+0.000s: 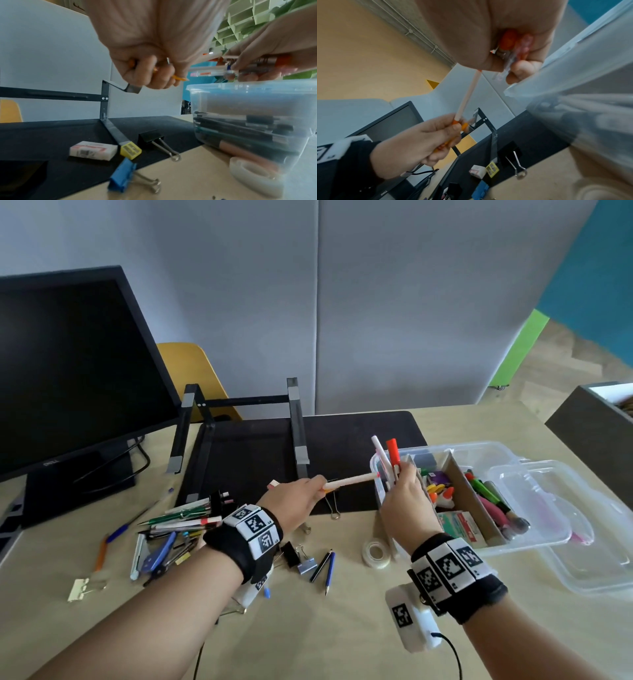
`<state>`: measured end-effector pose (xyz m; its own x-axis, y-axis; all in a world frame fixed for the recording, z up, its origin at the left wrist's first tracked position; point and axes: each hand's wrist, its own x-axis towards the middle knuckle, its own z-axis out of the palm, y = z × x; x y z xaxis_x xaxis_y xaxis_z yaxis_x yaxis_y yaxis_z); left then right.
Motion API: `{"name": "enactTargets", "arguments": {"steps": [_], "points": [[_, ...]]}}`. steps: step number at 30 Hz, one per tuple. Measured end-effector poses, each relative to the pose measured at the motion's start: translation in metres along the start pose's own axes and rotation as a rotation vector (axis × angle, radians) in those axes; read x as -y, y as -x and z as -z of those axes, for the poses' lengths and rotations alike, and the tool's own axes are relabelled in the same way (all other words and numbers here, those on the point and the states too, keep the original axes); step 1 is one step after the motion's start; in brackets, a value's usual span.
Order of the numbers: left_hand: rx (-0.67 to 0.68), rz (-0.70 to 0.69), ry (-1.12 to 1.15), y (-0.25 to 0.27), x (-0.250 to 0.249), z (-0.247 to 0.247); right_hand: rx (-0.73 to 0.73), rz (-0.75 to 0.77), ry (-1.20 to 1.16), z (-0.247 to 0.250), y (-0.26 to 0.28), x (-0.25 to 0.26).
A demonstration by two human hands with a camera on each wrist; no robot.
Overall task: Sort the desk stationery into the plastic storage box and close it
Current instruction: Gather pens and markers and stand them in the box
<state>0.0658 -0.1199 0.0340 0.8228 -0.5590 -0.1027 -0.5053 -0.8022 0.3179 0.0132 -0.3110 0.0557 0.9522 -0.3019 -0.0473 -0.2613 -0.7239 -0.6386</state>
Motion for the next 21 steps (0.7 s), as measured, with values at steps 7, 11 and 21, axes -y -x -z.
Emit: {"name": "enactTargets", "arguments": {"steps": [7, 11, 21], "points": [[-0.198, 0.159, 0.218, -0.001, -0.036, -0.003, 0.096, -0.083, 0.085, 0.016, 0.008, -0.032], [-0.255, 0.233, 0.381, -0.003, -0.059, 0.0, 0.248, -0.011, 0.206, 0.015, 0.006, -0.035], [-0.304, 0.309, 0.392, -0.009, -0.1, 0.008, 0.395, 0.105, 0.384, 0.028, 0.005, -0.04]]}}
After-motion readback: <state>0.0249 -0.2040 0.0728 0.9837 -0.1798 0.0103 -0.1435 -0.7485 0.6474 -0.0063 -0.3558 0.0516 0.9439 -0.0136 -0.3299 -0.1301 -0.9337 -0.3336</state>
